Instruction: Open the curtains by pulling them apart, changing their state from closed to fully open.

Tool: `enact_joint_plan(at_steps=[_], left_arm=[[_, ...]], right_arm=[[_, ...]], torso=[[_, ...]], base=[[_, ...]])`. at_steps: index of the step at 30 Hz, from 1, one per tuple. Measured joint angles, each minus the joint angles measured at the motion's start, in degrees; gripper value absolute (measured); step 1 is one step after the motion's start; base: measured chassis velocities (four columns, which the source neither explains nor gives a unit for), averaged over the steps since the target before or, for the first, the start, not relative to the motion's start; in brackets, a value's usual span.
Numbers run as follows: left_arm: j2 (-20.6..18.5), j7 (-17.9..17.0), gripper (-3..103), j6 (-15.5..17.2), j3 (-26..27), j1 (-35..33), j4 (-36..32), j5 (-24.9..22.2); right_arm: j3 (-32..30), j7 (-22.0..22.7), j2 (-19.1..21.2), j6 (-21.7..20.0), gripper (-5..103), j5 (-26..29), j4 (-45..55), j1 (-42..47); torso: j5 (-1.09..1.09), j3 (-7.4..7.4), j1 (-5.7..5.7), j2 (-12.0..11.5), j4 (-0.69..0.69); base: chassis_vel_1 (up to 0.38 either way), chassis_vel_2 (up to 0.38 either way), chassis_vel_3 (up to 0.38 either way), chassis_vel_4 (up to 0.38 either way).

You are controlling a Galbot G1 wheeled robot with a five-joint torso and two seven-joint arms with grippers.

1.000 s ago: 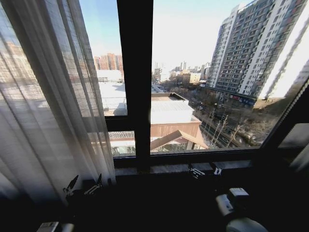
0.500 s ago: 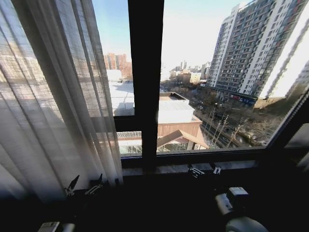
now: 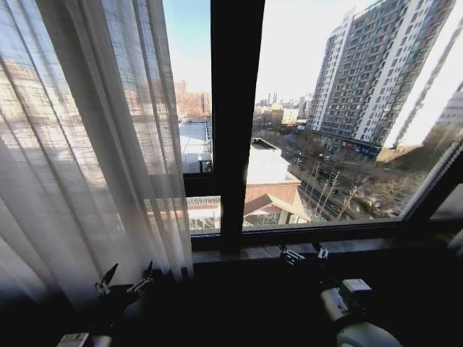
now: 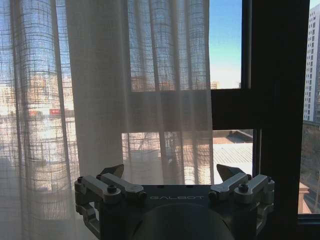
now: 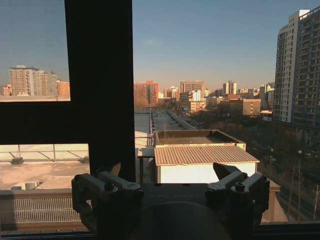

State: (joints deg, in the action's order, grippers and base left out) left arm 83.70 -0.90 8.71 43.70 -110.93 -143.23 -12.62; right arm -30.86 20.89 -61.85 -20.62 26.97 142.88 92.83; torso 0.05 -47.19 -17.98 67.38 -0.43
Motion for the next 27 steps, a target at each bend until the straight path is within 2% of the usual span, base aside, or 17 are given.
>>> enact_joint_plan(at_steps=[6, 19, 23, 27], left_arm=[[0.0, 0.0, 100, 0.0, 0.3, -0.4, 0.0, 0.1], [0.4, 0.0, 100, 0.0, 0.1, -0.9, 0.0, 0.3], [-0.3, 0.0, 100, 0.0, 0.1, -0.7, 0.0, 0.2], [-2.7, 0.0, 100, 0.0, 0.8, 0.4, 0.0, -0.6]], right_arm=[[0.0, 0.0, 0.0, 0.0, 100, 0.1, -0.1, -0.4], [-0.2, 0.0, 0.0, 0.2, 100, 0.2, 0.3, 0.0], [-0.1, 0.0, -0.1, 0.8, 100, 0.1, 0.3, 0.0], [-0.1, 0.1, -0.1, 1.1, 100, 0.1, 0.3, 0.2]], torso=[[-0.08, 0.00, 0.00, 0.0, 0.00], [-0.03, 0.00, -0.01, 0.0, -0.01], [-0.05, -0.01, -0.01, 0.0, 0.00], [-0.04, -0.01, -0.01, 0.0, 0.00]], base=[[-0.016, 0.017, 0.015, -0.027], [-0.060, 0.057, 0.057, -0.061], [-0.012, 0.013, 0.014, -0.011], [0.000, 0.000, 0.000, 0.000]])
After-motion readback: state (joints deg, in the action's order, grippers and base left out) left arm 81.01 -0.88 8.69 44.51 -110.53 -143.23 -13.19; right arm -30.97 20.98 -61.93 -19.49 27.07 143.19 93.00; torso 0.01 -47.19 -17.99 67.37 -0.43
